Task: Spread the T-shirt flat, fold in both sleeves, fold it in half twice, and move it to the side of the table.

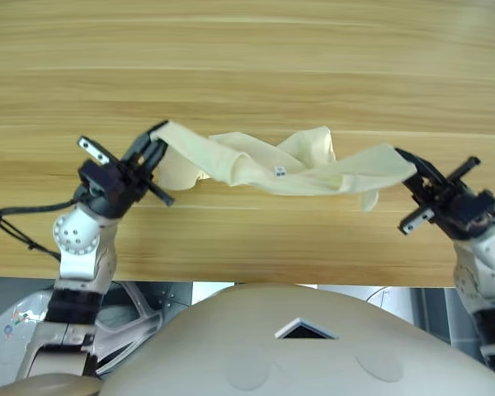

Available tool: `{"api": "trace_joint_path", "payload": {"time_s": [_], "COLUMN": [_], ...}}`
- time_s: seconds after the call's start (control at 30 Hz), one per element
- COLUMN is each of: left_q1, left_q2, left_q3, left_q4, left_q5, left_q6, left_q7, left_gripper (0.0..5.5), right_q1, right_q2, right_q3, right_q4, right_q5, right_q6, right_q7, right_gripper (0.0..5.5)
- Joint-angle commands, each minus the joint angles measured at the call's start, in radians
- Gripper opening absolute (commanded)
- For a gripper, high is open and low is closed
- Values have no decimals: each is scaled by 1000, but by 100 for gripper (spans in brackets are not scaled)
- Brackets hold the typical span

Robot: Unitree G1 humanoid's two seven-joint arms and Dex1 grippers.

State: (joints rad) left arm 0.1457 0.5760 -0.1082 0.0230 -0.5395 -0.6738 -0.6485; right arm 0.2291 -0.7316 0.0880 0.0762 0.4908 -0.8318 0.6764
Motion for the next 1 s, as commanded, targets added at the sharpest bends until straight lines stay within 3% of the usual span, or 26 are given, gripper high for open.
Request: {"api": "trace_joint_path", "payload": {"time_s": [0.03, 0.1, 0.17, 0.27, 0.33, 0.53, 0.67, 0.73, 0.87, 1.0], "left_q1": [-745, -1146, -1416, -1648, -1686, -1397, -1014, -719, -184, 31], "left_q2": [-234, -327, -330, -234, -176, -166, -181, -181, -59, 114], "left_q3": [48, 50, 79, 118, 124, 112, 45, -84, -293, -302], "left_q4": [568, 934, 1108, 1183, 1195, 1266, 1225, 1149, 690, 334], "left_q5": [58, 170, 192, 242, 277, 329, 452, 567, 539, 422], "left_q6": [99, 157, 233, 175, 105, 124, -18, -145, -284, -207], "left_q7": [91, 307, 505, 730, 779, 587, 477, 353, 77, -39], "left_gripper": [0, 0, 0, 0, 0, 0, 0, 0, 0, 0], "right_q1": [-788, -1235, -1476, -1648, -1687, -1442, -1015, -678, -157, 39], "right_q2": [256, 346, 349, 279, 240, 227, 204, 169, 4, -94], "right_q3": [52, 78, 66, 40, 27, 13, 14, 41, 127, 60], "right_q4": [611, 991, 1139, 1154, 1138, 1154, 955, 714, 271, 142], "right_q5": [-274, -431, -490, -582, -624, -601, -554, -481, -338, -335], "right_q6": [211, 403, 502, 422, 343, 203, 82, 93, 155, 179], "right_q7": [-241, -653, -986, -1324, -1413, -1062, -826, -664, -353, -237], "right_gripper": [1, 1, 1, 1, 1, 1, 1, 1, 1, 1]}}
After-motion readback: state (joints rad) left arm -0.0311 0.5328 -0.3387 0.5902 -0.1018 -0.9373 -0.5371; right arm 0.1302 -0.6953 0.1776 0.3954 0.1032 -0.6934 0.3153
